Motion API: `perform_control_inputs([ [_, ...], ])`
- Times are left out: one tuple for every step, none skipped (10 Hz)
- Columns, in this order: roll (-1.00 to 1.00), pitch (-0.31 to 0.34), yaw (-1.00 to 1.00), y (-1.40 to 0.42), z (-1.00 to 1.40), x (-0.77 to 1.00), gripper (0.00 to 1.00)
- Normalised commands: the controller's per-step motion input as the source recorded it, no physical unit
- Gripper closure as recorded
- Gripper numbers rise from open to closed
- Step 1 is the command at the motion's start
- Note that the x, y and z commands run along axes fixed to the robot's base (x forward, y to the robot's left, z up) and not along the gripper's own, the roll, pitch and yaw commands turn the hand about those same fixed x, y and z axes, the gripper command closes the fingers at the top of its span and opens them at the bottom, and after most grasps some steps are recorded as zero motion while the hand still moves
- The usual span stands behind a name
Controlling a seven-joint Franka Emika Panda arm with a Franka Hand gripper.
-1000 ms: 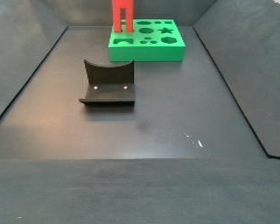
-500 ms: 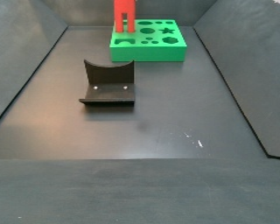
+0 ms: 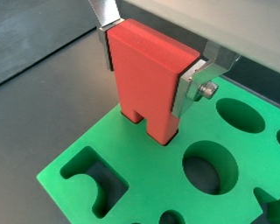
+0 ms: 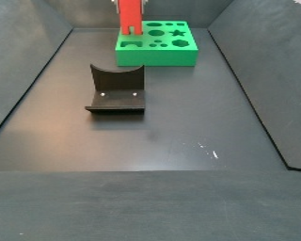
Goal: Insert the double-square object.
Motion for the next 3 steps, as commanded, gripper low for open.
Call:
perform_control_inputs([
  [0.05,0.061,0.0,0.0,-0.09,0.15,1.0],
  [-0.04,0.0,0.0,0.03,0.0,0.0,1.0],
  [0.0,0.0,0.0,0.0,0.0,0.0,1.0],
])
